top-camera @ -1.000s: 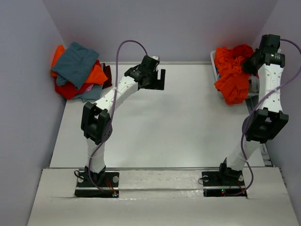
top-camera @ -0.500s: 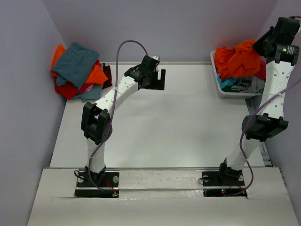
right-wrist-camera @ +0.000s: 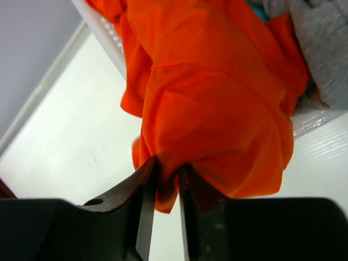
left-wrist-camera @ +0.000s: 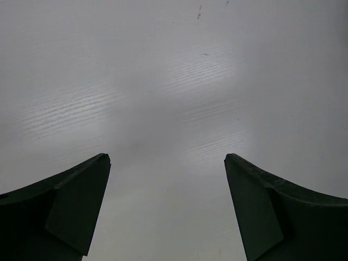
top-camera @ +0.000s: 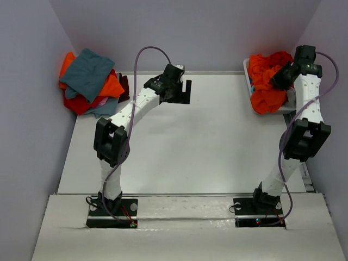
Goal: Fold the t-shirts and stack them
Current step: Grab crumpled tshirt from bin with the right arm
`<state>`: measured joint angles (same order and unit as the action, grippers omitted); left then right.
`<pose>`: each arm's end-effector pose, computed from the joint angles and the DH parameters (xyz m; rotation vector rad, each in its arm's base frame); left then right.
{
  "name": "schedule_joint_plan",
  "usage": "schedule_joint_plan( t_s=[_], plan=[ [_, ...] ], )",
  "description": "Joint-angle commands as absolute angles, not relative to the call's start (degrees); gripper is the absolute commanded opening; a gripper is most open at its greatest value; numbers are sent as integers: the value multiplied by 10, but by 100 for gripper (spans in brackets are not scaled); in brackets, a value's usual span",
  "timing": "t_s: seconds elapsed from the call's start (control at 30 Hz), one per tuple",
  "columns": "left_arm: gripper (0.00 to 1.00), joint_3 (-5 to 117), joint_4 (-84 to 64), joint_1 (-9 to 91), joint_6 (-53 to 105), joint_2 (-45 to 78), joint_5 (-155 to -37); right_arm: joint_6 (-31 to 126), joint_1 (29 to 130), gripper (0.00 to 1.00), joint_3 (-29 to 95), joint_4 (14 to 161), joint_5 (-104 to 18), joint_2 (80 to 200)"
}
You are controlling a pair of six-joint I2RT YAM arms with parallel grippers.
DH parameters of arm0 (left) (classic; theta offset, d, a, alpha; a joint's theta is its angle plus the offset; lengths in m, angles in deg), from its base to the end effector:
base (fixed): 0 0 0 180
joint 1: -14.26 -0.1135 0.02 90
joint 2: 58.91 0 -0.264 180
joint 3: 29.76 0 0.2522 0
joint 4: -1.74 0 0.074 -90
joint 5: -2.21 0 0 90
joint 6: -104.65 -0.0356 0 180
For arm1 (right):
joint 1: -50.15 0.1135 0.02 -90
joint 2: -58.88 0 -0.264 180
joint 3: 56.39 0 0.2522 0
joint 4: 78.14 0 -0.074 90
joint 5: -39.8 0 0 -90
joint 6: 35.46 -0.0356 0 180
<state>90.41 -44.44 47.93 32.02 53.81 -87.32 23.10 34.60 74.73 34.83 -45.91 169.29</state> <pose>0.3809 -0.2534 0.3211 0.3201 2.2668 -0.4648 0.4088 -0.1110 0.3709 0.9189 2.2037 0.2208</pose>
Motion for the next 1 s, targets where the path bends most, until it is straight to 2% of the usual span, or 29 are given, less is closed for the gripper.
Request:
schedule_joint_plan(
  t_s=[0.0, 0.13, 0.2, 0.77, 0.97],
  plan=[
    [99, 918, -436, 482, 312, 526, -874, 260, 348, 59, 729, 365, -424, 1673],
    [99, 917, -435, 482, 312, 524, -891, 270, 348, 84, 737, 352, -424, 1678],
    [99, 915, -434, 482, 312, 521, -892, 271, 348, 90, 734, 352, -425, 1669],
    [99, 896, -426, 487, 314, 505, -896, 264, 348, 87, 658, 326, -416, 1537],
    [99, 896, -425, 487, 315, 507, -900, 272, 348, 83, 621, 308, -433, 1524]
  ],
)
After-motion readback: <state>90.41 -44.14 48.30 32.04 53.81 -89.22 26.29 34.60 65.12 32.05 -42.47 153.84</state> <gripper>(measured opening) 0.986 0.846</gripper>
